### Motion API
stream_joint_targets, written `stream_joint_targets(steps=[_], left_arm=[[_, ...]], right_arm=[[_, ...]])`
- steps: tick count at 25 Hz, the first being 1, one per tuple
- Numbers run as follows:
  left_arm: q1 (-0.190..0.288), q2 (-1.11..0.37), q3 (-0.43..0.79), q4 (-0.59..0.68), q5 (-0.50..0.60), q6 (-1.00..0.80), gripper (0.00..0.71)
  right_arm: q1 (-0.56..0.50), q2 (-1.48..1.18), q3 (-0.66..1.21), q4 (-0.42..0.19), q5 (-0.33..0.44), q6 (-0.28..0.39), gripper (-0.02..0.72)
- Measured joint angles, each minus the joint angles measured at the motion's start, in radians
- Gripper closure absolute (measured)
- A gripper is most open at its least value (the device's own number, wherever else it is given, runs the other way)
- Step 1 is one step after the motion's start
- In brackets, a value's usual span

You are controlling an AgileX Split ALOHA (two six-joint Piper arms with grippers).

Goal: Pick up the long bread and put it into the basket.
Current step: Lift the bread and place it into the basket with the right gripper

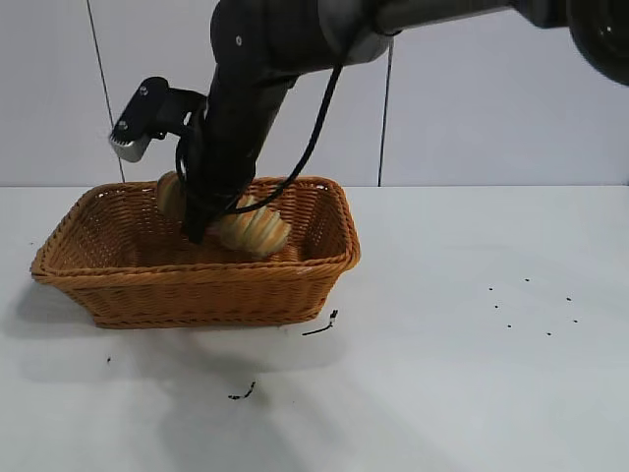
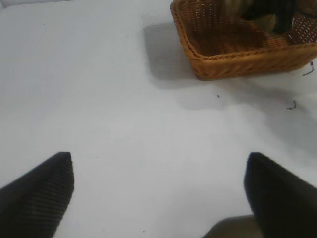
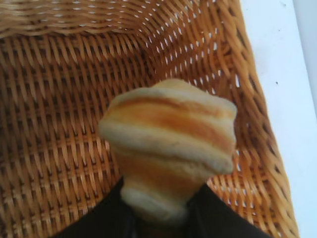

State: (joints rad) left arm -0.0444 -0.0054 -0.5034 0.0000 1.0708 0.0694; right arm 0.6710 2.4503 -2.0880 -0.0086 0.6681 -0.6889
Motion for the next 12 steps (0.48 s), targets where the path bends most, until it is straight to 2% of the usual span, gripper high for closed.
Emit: stream_joint_targets(steps=[3,4,7,10,12], left_arm=[[0.000,0.000,0.000,0.000,0.000,0.000,0.014],[0.000,0.000,0.000,0.000,0.000,0.000,0.014],[0.000,0.000,0.000,0.000,0.000,0.000,0.014],[0.000,0.000,0.000,0.000,0.000,0.000,0.014],[0.000,0.000,0.000,0.000,0.000,0.000,0.014]], right_arm=[[0.000,-0.002,0.000,0.000,0.000,0.014,0.141],[0.000,-0.007,0.000,0.001,0.001,0.028,0.087],[0.000,-0.046,0.000,0.001,0.021,0.102,0.027],[-0.002,-0.106,-0.004,0.001,0.053,0.204,0.016],[-0.009,-0.144,-0.006,0.001,0.081,0.245,0.010]])
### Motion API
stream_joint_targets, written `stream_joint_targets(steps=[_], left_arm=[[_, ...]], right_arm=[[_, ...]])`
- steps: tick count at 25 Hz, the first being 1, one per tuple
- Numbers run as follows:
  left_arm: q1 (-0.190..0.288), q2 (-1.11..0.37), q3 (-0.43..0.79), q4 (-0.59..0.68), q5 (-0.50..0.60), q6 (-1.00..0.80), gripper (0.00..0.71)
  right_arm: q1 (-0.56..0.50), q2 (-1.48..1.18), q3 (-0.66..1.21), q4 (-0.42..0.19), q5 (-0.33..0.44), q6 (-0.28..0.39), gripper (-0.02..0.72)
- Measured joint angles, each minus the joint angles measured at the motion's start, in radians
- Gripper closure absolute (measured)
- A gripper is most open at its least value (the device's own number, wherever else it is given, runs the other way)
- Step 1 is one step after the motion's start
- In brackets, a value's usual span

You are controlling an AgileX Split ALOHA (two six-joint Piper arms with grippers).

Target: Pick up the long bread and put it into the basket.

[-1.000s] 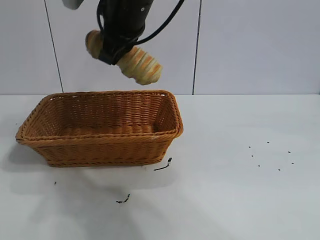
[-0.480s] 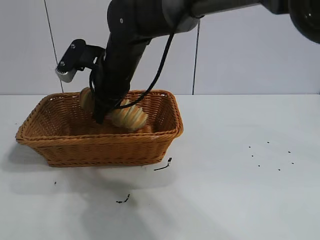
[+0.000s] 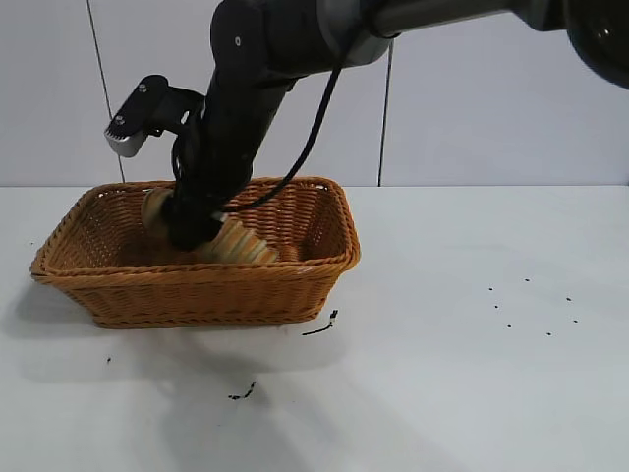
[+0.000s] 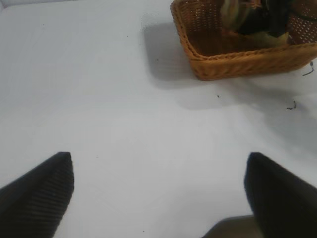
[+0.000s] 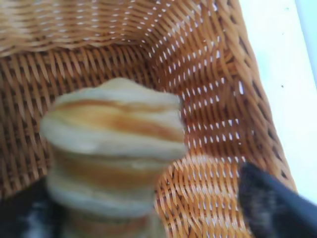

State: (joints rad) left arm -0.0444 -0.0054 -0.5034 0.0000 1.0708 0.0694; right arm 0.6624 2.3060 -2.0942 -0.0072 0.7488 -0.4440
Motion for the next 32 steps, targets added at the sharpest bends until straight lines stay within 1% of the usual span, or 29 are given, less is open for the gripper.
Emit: stream_joint_targets(steps=[1,2,5,8,10,12,16,23,26,32], left_arm=[[0.000,0.000,0.000,0.000,0.000,0.000,0.014],[0.000,0.000,0.000,0.000,0.000,0.000,0.014],[0.000,0.000,0.000,0.000,0.000,0.000,0.014],[0.000,0.000,0.000,0.000,0.000,0.000,0.014],[0.000,0.000,0.000,0.000,0.000,0.000,0.014],[0.000,0.000,0.000,0.000,0.000,0.000,0.014],[0.000,0.000,0.000,0.000,0.000,0.000,0.014],[0.000,0.000,0.000,0.000,0.000,0.000,0.014],[0.000,0.000,0.000,0.000,0.000,0.000,0.014],[0.000,0.000,0.000,0.000,0.000,0.000,0.014]], right_arm=[[0.000,0.000,0.000,0.000,0.000,0.000,0.010],[-0.006,-0.030,-0.002,-0.004,0.021,0.007,0.010],[-0.014,-0.040,-0.004,-0.010,0.045,-0.004,0.010],[-0.014,-0.040,-0.003,-0.010,0.049,-0.003,0.010],[-0.017,-0.041,-0.003,-0.011,0.050,0.009,0.010],[-0.031,-0.043,-0.003,-0.011,0.062,0.050,0.010],[-0.107,-0.050,-0.003,-0.010,0.113,0.178,0.010],[-0.317,-0.050,-0.003,-0.013,0.225,0.425,0.010],[-0.420,-0.050,-0.003,-0.013,0.279,0.463,0.010],[-0.587,-0.050,-0.003,-0.014,0.348,0.463,0.010]])
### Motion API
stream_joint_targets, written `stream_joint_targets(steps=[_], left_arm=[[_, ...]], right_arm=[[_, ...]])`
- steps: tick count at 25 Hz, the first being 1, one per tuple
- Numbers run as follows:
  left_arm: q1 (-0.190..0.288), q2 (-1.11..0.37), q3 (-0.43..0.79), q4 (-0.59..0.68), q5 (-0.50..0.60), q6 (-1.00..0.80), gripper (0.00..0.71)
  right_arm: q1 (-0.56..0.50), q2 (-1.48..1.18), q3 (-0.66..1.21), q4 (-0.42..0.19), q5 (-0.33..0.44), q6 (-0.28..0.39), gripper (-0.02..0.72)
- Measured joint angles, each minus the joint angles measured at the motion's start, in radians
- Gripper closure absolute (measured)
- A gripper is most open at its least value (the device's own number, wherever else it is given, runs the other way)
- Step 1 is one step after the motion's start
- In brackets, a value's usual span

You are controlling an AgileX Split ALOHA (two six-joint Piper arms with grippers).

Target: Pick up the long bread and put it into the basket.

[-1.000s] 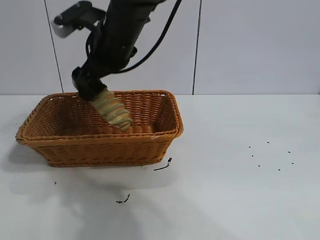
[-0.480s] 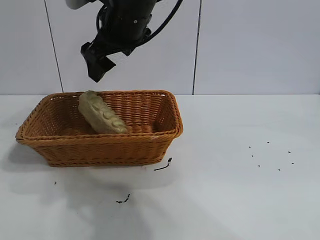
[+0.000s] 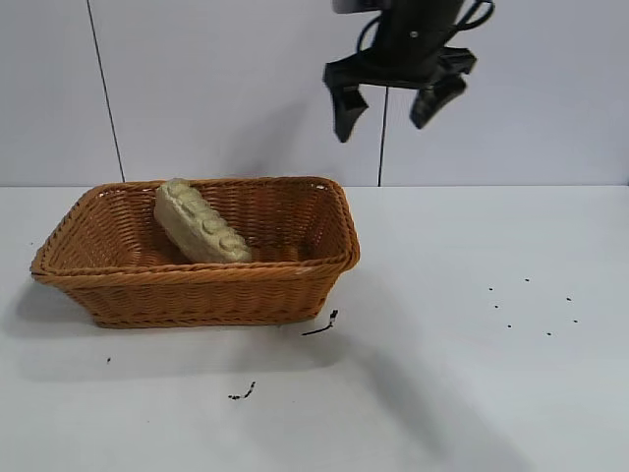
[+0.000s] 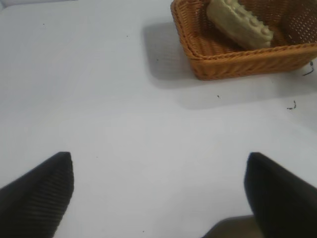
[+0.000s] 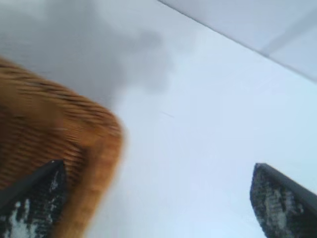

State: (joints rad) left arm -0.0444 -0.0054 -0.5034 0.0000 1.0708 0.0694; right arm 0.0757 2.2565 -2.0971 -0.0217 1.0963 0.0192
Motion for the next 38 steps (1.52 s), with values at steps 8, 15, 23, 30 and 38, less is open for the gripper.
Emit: stream_joint_targets(steps=[8,15,23,30,38], left_arm=[[0.000,0.000,0.000,0.000,0.000,0.000,0.014],[0.000,0.000,0.000,0.000,0.000,0.000,0.014],[0.000,0.000,0.000,0.000,0.000,0.000,0.014],[0.000,0.000,0.000,0.000,0.000,0.000,0.014],[0.000,0.000,0.000,0.000,0.000,0.000,0.014]], right_arm=[[-0.070,-0.019,0.000,0.022,0.108,-0.028,0.010],[-0.068,-0.082,0.002,0.031,0.115,-0.045,0.010],[-0.068,-0.337,0.225,0.031,0.114,-0.045,0.010],[-0.068,-0.719,0.664,0.030,0.114,-0.052,0.010],[-0.068,-1.162,1.199,0.033,0.109,-0.057,0.010]])
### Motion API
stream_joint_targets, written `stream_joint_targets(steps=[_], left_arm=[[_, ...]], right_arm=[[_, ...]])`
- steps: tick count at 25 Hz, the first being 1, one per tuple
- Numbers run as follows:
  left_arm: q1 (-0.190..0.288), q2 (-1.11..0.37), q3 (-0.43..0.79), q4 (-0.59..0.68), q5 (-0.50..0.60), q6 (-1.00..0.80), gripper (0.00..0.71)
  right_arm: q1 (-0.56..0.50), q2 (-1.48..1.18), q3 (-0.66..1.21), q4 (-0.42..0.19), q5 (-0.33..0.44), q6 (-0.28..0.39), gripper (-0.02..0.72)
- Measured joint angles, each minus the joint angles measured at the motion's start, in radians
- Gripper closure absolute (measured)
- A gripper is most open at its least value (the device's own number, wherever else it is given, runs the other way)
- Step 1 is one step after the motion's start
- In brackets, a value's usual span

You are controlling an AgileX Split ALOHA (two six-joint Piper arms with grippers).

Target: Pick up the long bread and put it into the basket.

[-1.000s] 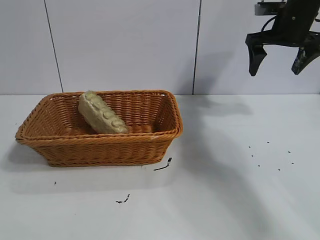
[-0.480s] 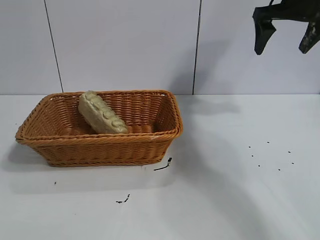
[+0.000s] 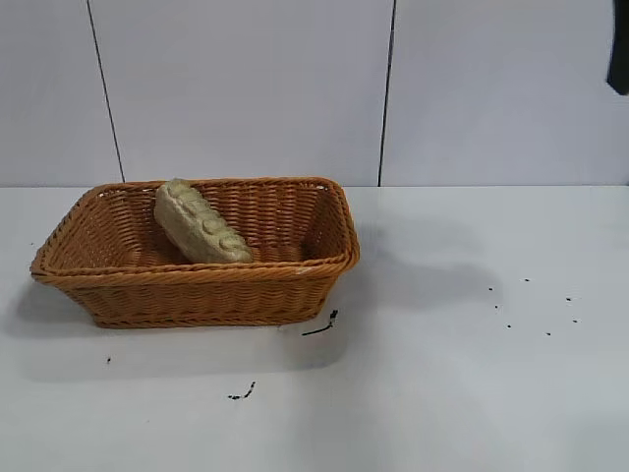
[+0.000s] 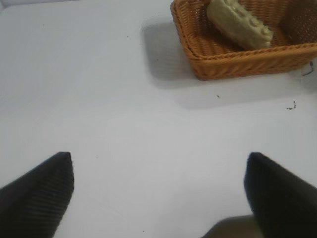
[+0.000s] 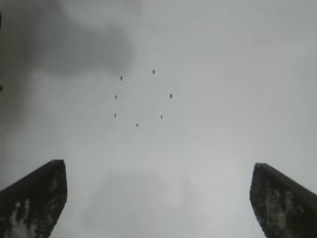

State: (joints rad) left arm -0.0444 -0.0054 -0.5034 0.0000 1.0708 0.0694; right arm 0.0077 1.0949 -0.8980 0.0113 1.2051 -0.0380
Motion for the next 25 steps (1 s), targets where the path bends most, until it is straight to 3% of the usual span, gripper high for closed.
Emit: stream_joint_targets(steps=[8,12,18,25], left_arm=[[0.000,0.000,0.000,0.000,0.000,0.000,0.014],[0.000,0.000,0.000,0.000,0.000,0.000,0.014],[0.000,0.000,0.000,0.000,0.000,0.000,0.014],[0.000,0.000,0.000,0.000,0.000,0.000,0.014]], right_arm=[[0.000,-0.496,0.373,0.003,-0.119,-0.007,0.010],[0.000,-0.746,0.404,0.023,-0.165,0.001,0.010],[0.000,-1.021,0.409,0.026,-0.175,0.002,0.010],[0.004,-1.100,0.409,0.026,-0.174,0.002,0.010]])
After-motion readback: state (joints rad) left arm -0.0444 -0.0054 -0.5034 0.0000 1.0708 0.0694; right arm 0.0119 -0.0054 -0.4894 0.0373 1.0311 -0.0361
